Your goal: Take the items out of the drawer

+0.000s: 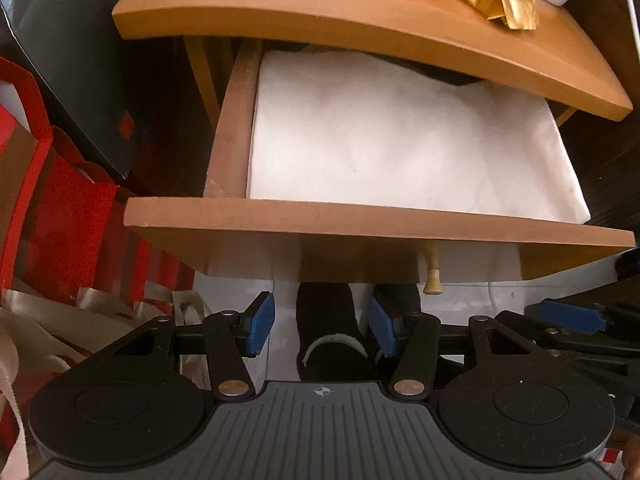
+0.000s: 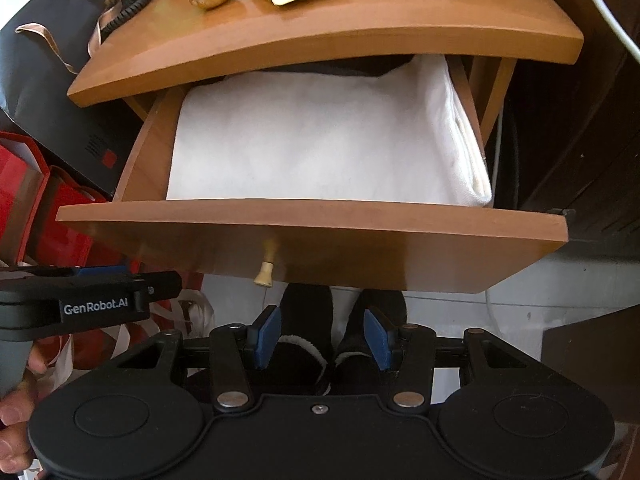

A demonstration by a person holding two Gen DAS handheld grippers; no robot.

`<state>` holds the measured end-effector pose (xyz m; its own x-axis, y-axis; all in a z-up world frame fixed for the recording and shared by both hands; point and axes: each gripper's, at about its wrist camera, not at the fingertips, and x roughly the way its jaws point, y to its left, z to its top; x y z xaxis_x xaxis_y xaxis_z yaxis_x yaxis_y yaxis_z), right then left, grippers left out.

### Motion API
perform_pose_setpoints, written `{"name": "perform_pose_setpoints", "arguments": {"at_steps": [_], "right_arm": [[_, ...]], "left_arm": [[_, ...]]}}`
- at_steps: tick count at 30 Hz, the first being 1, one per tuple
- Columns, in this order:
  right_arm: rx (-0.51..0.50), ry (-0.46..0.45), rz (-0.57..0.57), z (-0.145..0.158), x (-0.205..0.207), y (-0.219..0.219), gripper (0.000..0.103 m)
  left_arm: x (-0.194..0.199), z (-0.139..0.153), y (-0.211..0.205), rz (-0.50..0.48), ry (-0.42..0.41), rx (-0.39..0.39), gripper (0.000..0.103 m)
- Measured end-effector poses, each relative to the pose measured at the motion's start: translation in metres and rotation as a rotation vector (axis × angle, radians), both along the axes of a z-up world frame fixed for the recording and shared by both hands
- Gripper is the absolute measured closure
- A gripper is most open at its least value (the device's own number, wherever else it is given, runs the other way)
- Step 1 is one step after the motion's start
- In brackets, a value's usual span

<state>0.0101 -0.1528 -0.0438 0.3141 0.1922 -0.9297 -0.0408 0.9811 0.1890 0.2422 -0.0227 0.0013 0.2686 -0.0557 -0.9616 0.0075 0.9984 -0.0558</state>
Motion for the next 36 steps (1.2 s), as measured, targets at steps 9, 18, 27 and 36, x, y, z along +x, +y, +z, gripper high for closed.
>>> {"name": "perform_pose_setpoints", "arguments": {"at_steps": [9, 18, 27, 36], "right_arm": [[-0.003, 0.032, -0.012, -0.011, 0.007, -0.003, 0.059], [-0.009, 0.058, -0.013, -0.020, 0.008, -0.003, 0.059], [-0.018, 0.079, -0.015, -0.028, 0.009, -0.008, 0.059], [-0.012, 0.080, -0.015, -0.029, 0.011, -0.013, 0.059]], "left_arm": [[0.005, -0.012, -0.005, 0.006, 0.028, -0.008, 0.048], [0.011, -0.021, -0.015, -0.004, 0.054, -0.037, 0.048], [0.025, -0.027, -0.032, -0.028, 0.069, -0.055, 0.048], [0.037, -0.040, -0.042, -0.005, 0.148, -0.014, 0.049]]}}
